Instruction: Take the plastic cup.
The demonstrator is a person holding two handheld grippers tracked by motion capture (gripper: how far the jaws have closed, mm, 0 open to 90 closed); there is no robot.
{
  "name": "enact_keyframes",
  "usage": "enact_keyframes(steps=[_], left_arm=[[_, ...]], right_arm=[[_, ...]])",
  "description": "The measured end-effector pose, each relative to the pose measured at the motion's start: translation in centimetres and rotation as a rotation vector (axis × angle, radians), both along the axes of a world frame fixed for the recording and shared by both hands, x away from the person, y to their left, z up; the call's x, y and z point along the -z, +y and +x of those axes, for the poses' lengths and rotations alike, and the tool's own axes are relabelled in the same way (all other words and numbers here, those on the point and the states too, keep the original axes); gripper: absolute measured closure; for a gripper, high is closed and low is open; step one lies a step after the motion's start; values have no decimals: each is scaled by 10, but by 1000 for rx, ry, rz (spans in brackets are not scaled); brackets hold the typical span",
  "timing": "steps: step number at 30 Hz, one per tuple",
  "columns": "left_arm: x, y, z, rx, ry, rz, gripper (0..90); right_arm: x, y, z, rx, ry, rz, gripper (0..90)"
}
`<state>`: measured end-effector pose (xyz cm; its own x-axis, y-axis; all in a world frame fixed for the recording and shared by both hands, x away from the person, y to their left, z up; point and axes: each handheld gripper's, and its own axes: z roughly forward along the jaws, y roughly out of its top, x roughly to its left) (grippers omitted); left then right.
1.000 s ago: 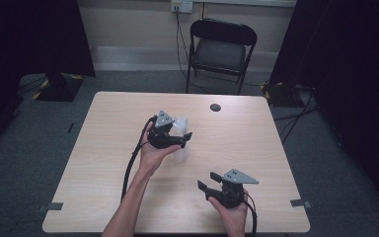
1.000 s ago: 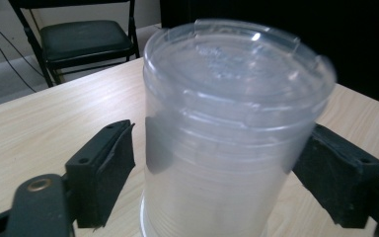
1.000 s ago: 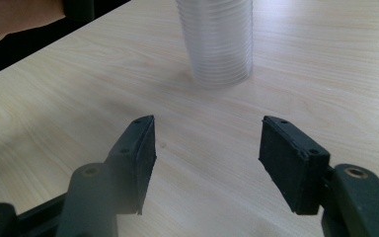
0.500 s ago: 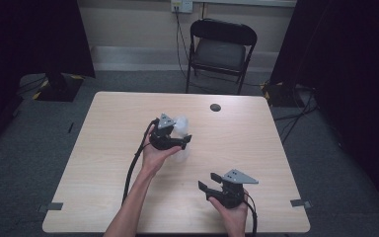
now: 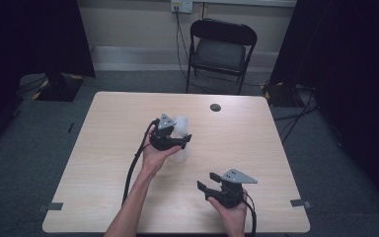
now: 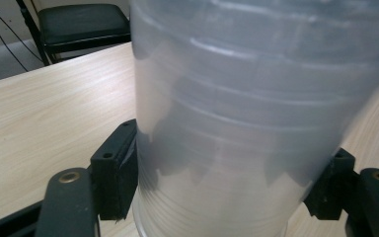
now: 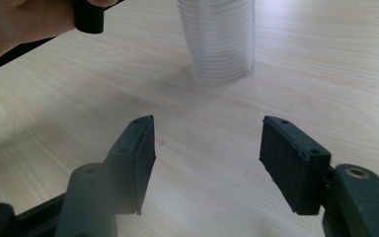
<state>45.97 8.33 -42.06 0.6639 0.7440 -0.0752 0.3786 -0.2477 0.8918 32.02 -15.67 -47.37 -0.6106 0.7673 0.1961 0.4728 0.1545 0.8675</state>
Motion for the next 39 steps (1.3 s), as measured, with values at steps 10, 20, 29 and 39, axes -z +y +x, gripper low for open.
enact_keyframes(steps=[10,20,29,39], left_arm=[[-8,0,-1,-6,-7,-26,296],[-14,2,-2,11,-32,-53,297],[-20,8,-3,-13,-45,-67,302],[-30,6,-4,-10,-76,-86,307]], right_arm=[[0,-2,-1,8,0,-3,379],[1,-2,0,5,-3,-3,379],[1,-1,-1,7,1,-14,386],[1,0,-1,-5,1,-14,393]])
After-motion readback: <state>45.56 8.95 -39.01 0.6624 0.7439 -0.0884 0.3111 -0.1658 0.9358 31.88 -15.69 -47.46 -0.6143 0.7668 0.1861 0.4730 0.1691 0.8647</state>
